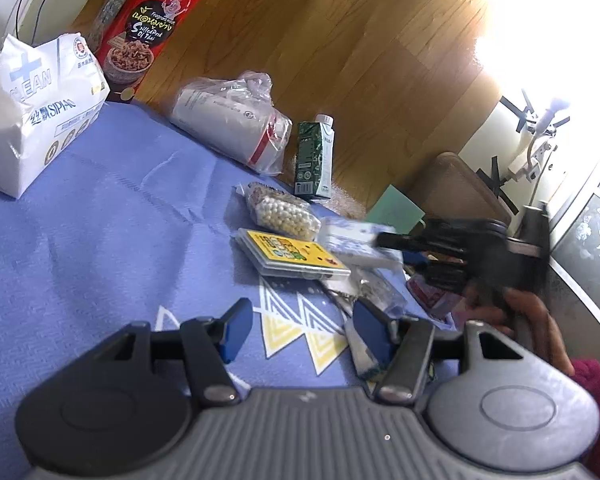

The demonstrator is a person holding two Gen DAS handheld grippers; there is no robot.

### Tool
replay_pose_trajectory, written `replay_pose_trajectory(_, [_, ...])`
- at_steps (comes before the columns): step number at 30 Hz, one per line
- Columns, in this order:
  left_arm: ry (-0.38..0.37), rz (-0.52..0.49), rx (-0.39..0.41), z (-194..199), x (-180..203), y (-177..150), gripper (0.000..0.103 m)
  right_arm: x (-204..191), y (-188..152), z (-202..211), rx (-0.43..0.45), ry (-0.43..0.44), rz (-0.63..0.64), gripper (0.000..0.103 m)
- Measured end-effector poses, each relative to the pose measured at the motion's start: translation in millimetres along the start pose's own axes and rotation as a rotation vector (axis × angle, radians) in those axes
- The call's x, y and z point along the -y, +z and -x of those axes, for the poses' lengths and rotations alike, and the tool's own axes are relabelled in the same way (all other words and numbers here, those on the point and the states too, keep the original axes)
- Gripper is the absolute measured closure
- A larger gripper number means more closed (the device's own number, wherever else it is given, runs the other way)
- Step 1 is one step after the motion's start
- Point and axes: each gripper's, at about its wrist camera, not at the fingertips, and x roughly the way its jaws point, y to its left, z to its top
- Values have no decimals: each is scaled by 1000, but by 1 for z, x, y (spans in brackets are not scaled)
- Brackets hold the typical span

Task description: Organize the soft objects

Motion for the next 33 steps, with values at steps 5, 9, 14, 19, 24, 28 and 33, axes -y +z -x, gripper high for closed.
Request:
replay_pose_trajectory(5, [-10, -5, 4, 1, 0, 1, 46, -4, -23, 71, 125, 4, 72, 87])
replay_pose_trajectory(9, [-27, -66, -10, 1, 18, -2, 46, 17, -64, 128, 160, -3, 93, 88])
replay_pose_trajectory(14, [-172, -168, -91, -11, 71, -16, 46, 54, -120, 173, 128, -1, 11, 88])
replay_pose_trajectory(19, [-259, -285, -202, -37, 131, -37, 46, 69, -155, 201, 157, -8, -56, 86])
replay_pose_trajectory(24, [-276, -321, -305, -65, 165, -56, 46, 67, -171, 213, 199, -136, 2, 54])
replay_pose_trajectory(28, [-277, -330, -361, -80, 181, -65, 46, 66, -183, 219, 253, -256, 135, 39])
replay_pose_trajectory(33, [-261, -350, -417, -97, 196, -77, 46, 77, -172, 227, 291, -299, 217, 43])
